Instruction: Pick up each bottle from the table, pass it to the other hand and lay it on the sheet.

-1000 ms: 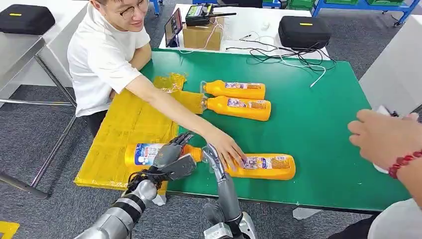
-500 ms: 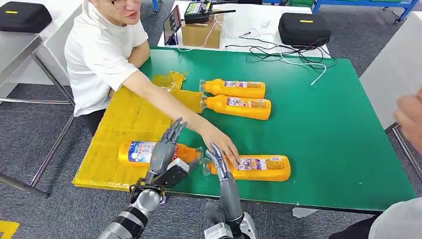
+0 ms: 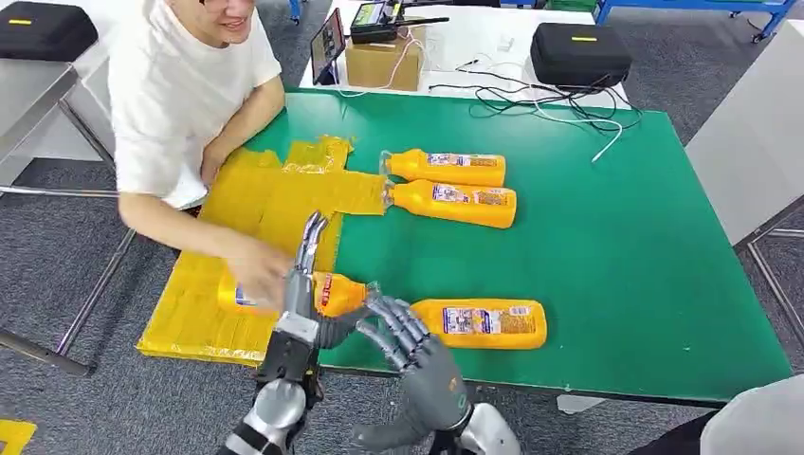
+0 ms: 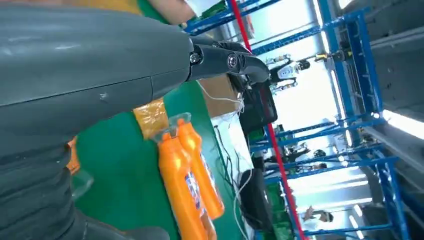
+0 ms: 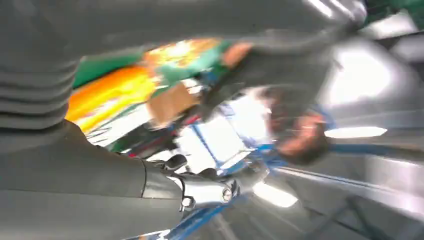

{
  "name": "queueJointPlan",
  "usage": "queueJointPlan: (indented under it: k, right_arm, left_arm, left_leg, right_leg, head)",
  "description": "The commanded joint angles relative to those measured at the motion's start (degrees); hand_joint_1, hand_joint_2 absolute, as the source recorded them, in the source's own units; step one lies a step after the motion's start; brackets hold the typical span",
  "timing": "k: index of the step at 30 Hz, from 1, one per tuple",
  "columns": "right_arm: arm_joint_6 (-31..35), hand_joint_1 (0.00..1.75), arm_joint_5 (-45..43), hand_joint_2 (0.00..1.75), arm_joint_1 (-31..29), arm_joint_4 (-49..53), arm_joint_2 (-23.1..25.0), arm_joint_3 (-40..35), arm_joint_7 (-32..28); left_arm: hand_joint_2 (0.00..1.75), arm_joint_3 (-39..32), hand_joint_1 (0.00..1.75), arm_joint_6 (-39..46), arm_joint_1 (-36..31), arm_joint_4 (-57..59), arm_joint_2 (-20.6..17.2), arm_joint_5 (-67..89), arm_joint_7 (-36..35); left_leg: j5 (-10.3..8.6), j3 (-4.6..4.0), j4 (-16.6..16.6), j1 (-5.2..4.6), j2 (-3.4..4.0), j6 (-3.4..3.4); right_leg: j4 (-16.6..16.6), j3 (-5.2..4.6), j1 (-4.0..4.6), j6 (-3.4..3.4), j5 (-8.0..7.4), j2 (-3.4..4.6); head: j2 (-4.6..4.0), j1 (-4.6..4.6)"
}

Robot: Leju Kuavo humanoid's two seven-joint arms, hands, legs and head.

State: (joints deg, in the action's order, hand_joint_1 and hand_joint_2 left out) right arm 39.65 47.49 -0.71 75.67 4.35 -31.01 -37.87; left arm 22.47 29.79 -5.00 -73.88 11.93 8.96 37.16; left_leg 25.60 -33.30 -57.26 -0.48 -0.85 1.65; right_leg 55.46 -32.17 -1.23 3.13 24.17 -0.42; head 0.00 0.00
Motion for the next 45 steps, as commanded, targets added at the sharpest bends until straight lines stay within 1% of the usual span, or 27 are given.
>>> queueJointPlan:
  k: [1,3,4,5,7,10,11,13,18,19,20,21,23,24,25,27,28,29,30,31,32,35,36,38,42,43,45]
  right_arm:
    - [-0.37,0.0,5.85,1.75,-4.62,-11.14,-7.67,2.95,12.33]
    - [-0.8,0.0,5.35,1.75,-4.83,-11.21,-7.92,3.93,13.4]
    - [-2.1,0.0,7.65,1.75,-5.23,-11.1,-8.79,4.1,16.13]
    - [-2.62,0.0,7.78,1.75,-5.23,-10.18,-9.2,4.1,16.52]
    - [-4.59,0.0,9.76,1.75,-6.14,-9.34,-10.36,4.93,19.74]
    - [-6.02,0.0,13.04,1.75,-7.75,-8.62,-11.37,5.59,22.8]
    - [-6.09,0.0,13.02,1.75,-7.98,-8.52,-11.49,5.71,22.8]
    - [-9.18,0.0,13.03,1.75,-9.62,-9.66,-11.64,5.77,24.48]
    - [-12.42,0.0,14.29,1.75,-13.13,-14.14,-11.08,5.56,27.48]
    - [-14.74,0.0,14.45,1.75,-14.0,-15.83,-10.82,5.5,29.69]
    - [-15.92,0.0,14.92,1.75,-14.63,-16.33,-10.77,5.11,30.51]
    - [-16.49,0.0,15.44,1.75,-14.99,-16.84,-10.9,4.78,31.06]
    - [-20.14,0.0,15.34,1.75,-15.92,-18.07,-11.14,4.3,33.12]
    - [-21.87,0.0,15.62,1.75,-16.33,-18.33,-11.53,3.76,33.59]
    - [-23.73,0.0,15.62,1.75,-16.54,-17.62,-12.19,3.15,34.54]
    - [-24.31,0.0,15.73,1.75,-16.61,-17.15,-12.56,3.08,35.15]
    - [-27.29,0.0,17.6,1.75,-16.91,-16.68,-13.72,2.09,38.17]
    - [-28.44,0.0,18.04,1.75,-16.9,-16.27,-14.27,1.77,38.95]
    - [-28.42,0.0,18.03,1.75,-16.93,-16.18,-14.64,1.92,38.94]
    - [-30.66,0.0,18.04,1.75,-16.64,-14.83,-15.7,1.45,39.76]
    - [-31.1,0.0,17.99,1.75,-16.39,-14.05,-16.41,1.37,40.05]
    - [-31.38,0.0,18.79,1.75,-15.61,-12.02,-17.74,1.65,41.28]
    - [-31.38,0.0,18.79,1.75,-15.61,-12.02,-17.74,1.65,41.28]
    - [-31.46,0.0,20.7,1.75,-14.92,-10.5,-18.2,2.06,43.57]
    - [-31.46,0.0,20.7,1.75,-14.92,-10.5,-18.2,2.06,43.57]
    - [-31.69,0.0,22.29,1.75,-14.53,-9.71,-18.49,2.35,45.28]
    - [-32.41,0.0,24.55,1.75,-14.21,-8.84,-18.63,3.44,47.75]
  left_arm:
    - [1.75,2.91,0.0,4.86,4.49,1.1,-2.34,-0.59,2.84]
    - [1.75,3.69,0.0,5.87,4.68,1.1,-2.42,-0.33,2.84]
    - [1.75,4.22,0.0,5.58,4.79,1.2,-2.46,-1.19,2.84]
    - [1.75,4.44,0.0,5.78,4.8,1.22,-2.49,-1.35,2.84]
    - [1.75,5.64,0.0,6.16,4.84,0.47,-2.86,-1.0,2.84]
    - [1.75,6.54,0.0,5.63,5.12,-0.44,-3.02,-0.95,2.72]
    - [1.75,6.63,0.0,5.61,5.15,-0.52,-2.97,-0.94,2.72]
    - [1.75,7.05,0.0,5.11,5.1,-0.5,-3.09,-0.97,2.55]
    - [1.75,6.62,0.0,4.53,4.69,-0.08,-2.83,-1.36,1.71]
    - [1.75,6.65,0.0,4.7,4.59,0.03,-2.93,-1.04,1.0]
    - [1.75,6.51,0.0,5.06,4.66,-0.18,-2.99,-0.67,0.72]
    - [1.75,6.45,0.0,5.05,4.72,-0.31,-3.03,-0.41,0.59]
    - [1.75,6.08,0.0,4.89,4.99,-0.82,-3.0,-0.01,0.0]
    - [1.75,5.96,0.0,4.81,5.16,-1.21,-3.1,0.18,-0.19]
    - [1.75,5.74,0.0,4.6,5.47,-1.78,-3.12,0.86,-0.62]
    - [1.75,5.69,0.0,4.57,5.68,-2.24,-3.18,1.44,-0.94]
    - [1.75,5.49,0.0,4.59,6.04,-2.82,-3.13,2.25,-1.43]
    - [1.75,5.44,0.0,4.63,6.15,-2.96,-3.13,2.69,-1.69]
    - [1.75,5.44,0.0,4.63,6.21,-3.02,-3.13,2.72,-1.7]
    - [1.75,5.22,0.0,4.83,6.57,-3.56,-3.07,3.66,-2.12]
    - [1.75,5.13,0.0,4.89,6.7,-3.68,-3.0,4.13,-2.27]
    - [1.75,5.02,0.0,5.03,7.08,-4.08,-2.97,4.85,-2.64]
    - [1.75,5.02,0.0,5.03,7.08,-4.08,-2.97,4.85,-2.64]
    - [1.75,4.8,0.0,5.23,7.43,-4.49,-2.99,5.28,-2.99]
    - [1.75,4.8,0.0,5.23,7.43,-4.49,-2.99,5.28,-2.99]
    - [1.75,4.65,0.0,5.36,7.57,-4.62,-2.92,5.62,-3.2]
    - [1.75,4.12,0.0,5.77,8.09,-5.26,-2.75,5.77,-3.3]
  left_leg:
    - [0.02,0.18,0.09,0.04,0.1,-0.06]
    - [0.01,0.15,0.08,0.04,0.08,-0.08]
    - [0.03,0.18,0.07,0.08,0.09,-0.13]
    - [0.02,0.13,0.05,0.05,0.06,-0.1]
    - [0.06,0.13,0.0,0.06,0.11,-0.12]
    - [0.05,0.1,0.0,0.05,0.13,-0.1]
    - [0.05,0.08,-0.01,0.03,0.13,-0.08]
    - [0.07,0.07,-0.03,0.05,0.18,-0.1]
    - [0.02,0.06,0.0,0.03,0.18,-0.08]
    - [0.06,0.11,-0.02,0.09,0.28,-0.13]
    - [0.01,0.05,0.01,0.02,0.11,-0.06]
    - [0.03,0.08,-0.01,0.07,0.22,-0.11]
    - [0.01,0.05,0.0,0.03,0.12,-0.06]
    - [0.04,0.1,-0.01,0.08,0.19,-0.11]
    - [0.04,0.08,-0.01,0.05,0.16,-0.1]
    - [0.08,0.09,-0.05,0.07,0.2,-0.11]
    - [0.05,0.07,-0.01,0.05,0.18,-0.08]
    - [0.02,0.03,0.0,0.02,0.11,-0.05]
    - [0.09,0.09,-0.04,0.06,0.2,-0.1]
    - [0.04,0.04,-0.01,0.02,0.12,-0.07]
    - [0.1,0.12,-0.03,0.08,0.18,-0.12]
    - [0.0,0.02,-0.01,0.02,-0.02,-0.05]
    - [0.02,0.04,-0.04,0.06,-0.01,-0.1]
    - [0.01,0.02,-0.03,0.03,-0.06,-0.05]
    - [0.0,0.04,-0.01,0.02,0.03,-0.06]
    - [0.04,0.07,-0.04,0.07,0.05,-0.12]
    - [0.02,0.07,-0.02,0.03,0.01,-0.07]
  right_leg:
    - [-0.14,0.18,0.05,-0.08,-0.03,0.08]
    - [-0.13,0.17,0.05,-0.11,-0.03,0.06]
    - [-0.15,0.21,0.1,-0.16,-0.03,0.06]
    - [-0.1,0.14,0.06,-0.13,-0.01,0.04]
    - [-0.07,0.13,0.08,-0.15,0.0,0.09]
    - [-0.06,0.09,0.07,-0.13,0.0,0.11]
    - [-0.04,0.06,0.04,-0.11,0.0,0.11]
    - [-0.02,0.06,0.07,-0.12,0.0,0.16]
    - [-0.04,0.03,0.04,-0.1,-0.05,0.16]
    - [-0.05,0.07,0.1,-0.16,-0.05,0.25]
    - [-0.05,0.05,0.03,-0.07,-0.04,0.1]
    - [-0.05,0.06,0.09,-0.14,-0.05,0.19]
    - [-0.04,0.04,0.05,-0.08,-0.03,0.11]
    - [-0.06,0.08,0.1,-0.14,-0.03,0.16]
    - [-0.04,0.06,0.07,-0.12,-0.03,0.14]
    - [-0.02,0.07,0.09,-0.14,-0.01,0.18]
    - [-0.03,0.05,0.06,-0.1,-0.02,0.16]
    - [-0.02,0.02,0.03,-0.05,-0.02,0.1]
    - [-0.01,0.07,0.08,-0.12,0.0,0.18]
    - [-0.01,0.04,0.03,-0.07,-0.01,0.11]
    - [-0.03,0.14,0.1,-0.14,0.02,0.16]
    - [-0.03,0.05,0.03,-0.05,0.0,-0.03]
    - [-0.03,0.08,0.08,-0.11,0.0,-0.03]
    - [-0.03,0.06,0.04,-0.06,-0.01,-0.04]
    - [-0.05,0.06,0.04,-0.03,-0.04,0.01]
    - [-0.03,0.09,0.09,-0.11,-0.02,0.02]
    - [-0.04,0.08,0.04,-0.03,-0.04,0.01]
  head:
    - [0.02,0.0]
    - [0.0,0.0]
    - [0.02,0.0]
    - [0.0,0.0]
    - [0.0,0.0]
    - [0.0,0.0]
    - [0.0,0.0]
    - [0.0,0.0]
    - [0.0,0.0]
    - [0.0,0.0]
    - [0.0,-0.02]
    - [0.0,0.0]
    - [0.0,0.0]
    - [0.0,-0.02]
    - [0.0,-0.02]
    - [0.0,-0.02]
    - [0.0,-0.02]
    - [0.0,-0.02]
    - [0.02,0.0]
    - [0.0,-0.02]
    - [0.02,-0.02]
    - [0.0,-0.02]
    - [0.0,-0.02]
    - [0.02,0.0]
    - [0.02,-0.02]
    - [0.02,0.0]
    - [0.0,-0.02]
